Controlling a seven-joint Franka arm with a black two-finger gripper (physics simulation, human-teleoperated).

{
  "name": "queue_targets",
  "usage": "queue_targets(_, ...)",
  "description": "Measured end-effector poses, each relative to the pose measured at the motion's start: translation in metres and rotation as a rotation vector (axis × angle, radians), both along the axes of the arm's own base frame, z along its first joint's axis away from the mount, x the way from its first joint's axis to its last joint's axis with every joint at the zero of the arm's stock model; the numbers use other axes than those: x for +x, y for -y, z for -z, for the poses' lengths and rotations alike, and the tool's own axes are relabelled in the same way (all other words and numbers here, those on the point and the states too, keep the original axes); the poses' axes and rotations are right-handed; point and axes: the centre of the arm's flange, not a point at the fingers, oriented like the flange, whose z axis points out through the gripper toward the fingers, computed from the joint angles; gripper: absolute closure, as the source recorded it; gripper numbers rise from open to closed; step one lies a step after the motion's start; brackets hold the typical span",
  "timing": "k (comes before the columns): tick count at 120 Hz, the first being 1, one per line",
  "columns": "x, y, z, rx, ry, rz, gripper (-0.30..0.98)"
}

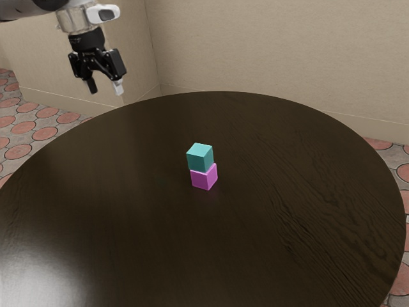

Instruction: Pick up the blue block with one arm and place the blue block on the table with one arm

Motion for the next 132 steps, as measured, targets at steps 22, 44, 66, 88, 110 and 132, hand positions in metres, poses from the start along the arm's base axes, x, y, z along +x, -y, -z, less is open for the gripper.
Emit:
queue_targets(22, 0.038, 0.002, 0.063, 0.031, -0.056, 0.016, 0.02)
queue_targets(44, 0.064, 0.058, 0.090, 0.032, -0.024, 0.082, 0.03)
queue_targets(66, 0.027, 0.086, 0.132, 0.079, 0.000, 0.082, 0.03)
queue_targets(88, 0.036, 0.131, 0.134, 0.143, 0.135, 0.112, 0.03)
queue_targets(110, 0.026, 0.139, 0.155, 0.116, 0.162, 0.042, 0.03)
queue_targets(132, 0.100, 0.123, 0.199, 0.106, 0.239, -0.002, 0.03)
